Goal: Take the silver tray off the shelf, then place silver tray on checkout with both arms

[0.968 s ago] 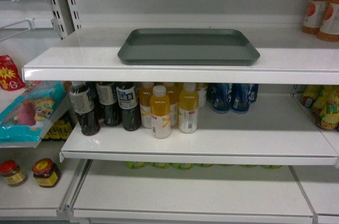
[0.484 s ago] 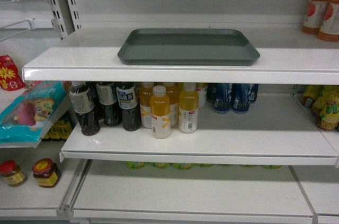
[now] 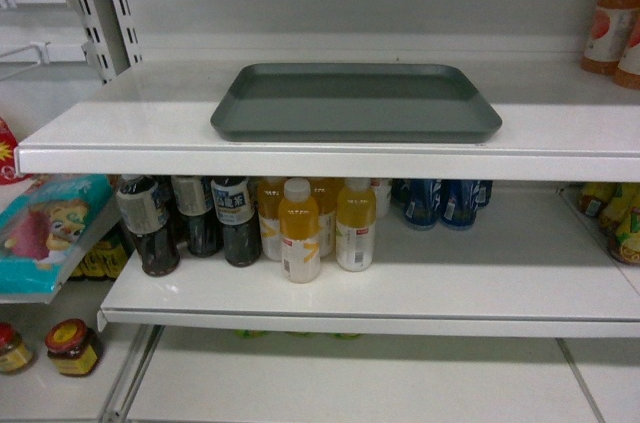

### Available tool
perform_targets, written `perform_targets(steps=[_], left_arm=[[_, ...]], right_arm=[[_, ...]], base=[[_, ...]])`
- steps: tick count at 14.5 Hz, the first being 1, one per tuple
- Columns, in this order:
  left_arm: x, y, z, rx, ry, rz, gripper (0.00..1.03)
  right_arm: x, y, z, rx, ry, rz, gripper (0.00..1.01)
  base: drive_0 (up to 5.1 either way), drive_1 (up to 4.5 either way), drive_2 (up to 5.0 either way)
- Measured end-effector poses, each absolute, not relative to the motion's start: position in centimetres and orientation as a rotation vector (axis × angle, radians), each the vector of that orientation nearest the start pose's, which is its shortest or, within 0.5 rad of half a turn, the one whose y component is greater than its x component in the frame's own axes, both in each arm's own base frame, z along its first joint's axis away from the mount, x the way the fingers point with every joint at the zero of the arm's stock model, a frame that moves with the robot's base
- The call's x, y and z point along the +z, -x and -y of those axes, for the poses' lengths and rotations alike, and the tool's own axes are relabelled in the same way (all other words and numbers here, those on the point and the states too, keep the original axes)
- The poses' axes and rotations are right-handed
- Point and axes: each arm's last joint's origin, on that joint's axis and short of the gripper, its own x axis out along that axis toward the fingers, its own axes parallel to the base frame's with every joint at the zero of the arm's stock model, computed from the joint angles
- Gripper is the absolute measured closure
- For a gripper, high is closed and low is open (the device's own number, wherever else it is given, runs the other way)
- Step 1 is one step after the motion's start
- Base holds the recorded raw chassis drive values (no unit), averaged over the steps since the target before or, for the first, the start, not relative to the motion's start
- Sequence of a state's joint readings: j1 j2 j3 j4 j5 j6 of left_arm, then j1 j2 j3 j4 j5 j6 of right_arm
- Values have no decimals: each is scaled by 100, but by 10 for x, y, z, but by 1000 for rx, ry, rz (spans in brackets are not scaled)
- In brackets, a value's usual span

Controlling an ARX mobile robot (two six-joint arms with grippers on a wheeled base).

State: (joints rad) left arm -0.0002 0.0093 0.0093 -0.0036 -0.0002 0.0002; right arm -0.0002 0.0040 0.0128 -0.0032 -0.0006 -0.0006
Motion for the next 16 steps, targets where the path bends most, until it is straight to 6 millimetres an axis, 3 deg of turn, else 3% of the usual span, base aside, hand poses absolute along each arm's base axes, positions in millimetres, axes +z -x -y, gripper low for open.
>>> perform_targets(steps=[11,16], left_arm=[[166,-98,0,0,-1,0,5],[165,-98,0,0,0,-6,5]], right_arm=[[167,-97,0,0,1,6,3],[167,-97,0,0,1,2,3]], base=[[8,440,-424],[0,0,0]])
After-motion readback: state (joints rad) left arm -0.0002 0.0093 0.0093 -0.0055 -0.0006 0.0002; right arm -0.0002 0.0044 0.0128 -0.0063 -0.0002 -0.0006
